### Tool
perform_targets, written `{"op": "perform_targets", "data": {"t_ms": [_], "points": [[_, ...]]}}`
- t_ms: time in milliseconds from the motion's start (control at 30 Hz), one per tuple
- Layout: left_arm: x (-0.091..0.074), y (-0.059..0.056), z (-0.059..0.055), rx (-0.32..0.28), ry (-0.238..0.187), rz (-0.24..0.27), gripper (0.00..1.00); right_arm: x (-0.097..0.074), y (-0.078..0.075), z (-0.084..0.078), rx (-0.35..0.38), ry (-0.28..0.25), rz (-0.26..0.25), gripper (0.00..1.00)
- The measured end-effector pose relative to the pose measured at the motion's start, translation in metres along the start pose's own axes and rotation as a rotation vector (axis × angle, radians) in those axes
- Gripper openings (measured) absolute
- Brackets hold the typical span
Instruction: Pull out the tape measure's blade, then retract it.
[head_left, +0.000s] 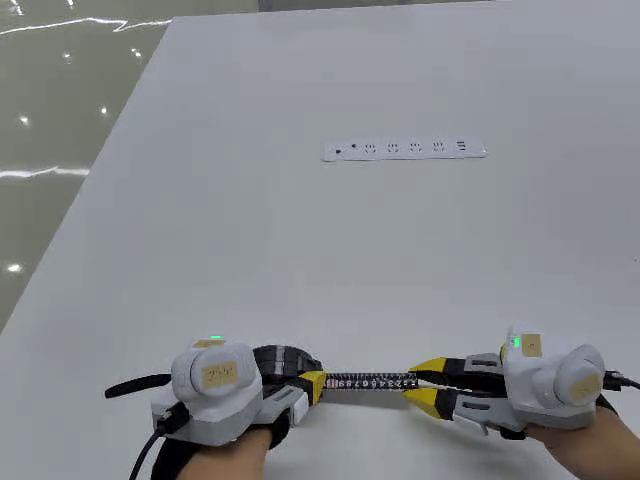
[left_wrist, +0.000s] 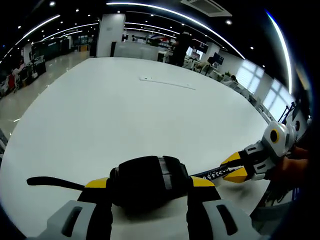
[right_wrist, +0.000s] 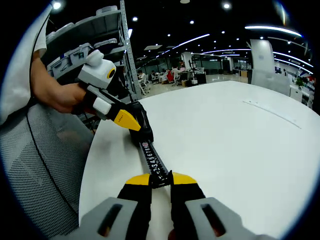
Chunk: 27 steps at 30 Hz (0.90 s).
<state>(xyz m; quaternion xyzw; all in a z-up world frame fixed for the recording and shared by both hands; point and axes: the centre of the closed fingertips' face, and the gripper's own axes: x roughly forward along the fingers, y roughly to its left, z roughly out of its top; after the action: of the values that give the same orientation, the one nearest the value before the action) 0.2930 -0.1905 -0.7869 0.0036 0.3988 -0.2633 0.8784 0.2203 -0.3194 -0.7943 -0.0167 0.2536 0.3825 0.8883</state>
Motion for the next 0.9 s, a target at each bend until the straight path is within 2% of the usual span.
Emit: {"op": "perform_targets", "data": {"t_ms": [633,900], "points": [[-0.001,0.0,0.001,-0.013,-0.005,-0.017,0.57,0.034,0.013,0.01,0.018,-0.01,0.033,0.12],[0.0,0.001,0.001,-0.021,-0.011,-0.024,0.57,0.045,0.016,0.013,0.009,0.007,0.046,0.11]]}}
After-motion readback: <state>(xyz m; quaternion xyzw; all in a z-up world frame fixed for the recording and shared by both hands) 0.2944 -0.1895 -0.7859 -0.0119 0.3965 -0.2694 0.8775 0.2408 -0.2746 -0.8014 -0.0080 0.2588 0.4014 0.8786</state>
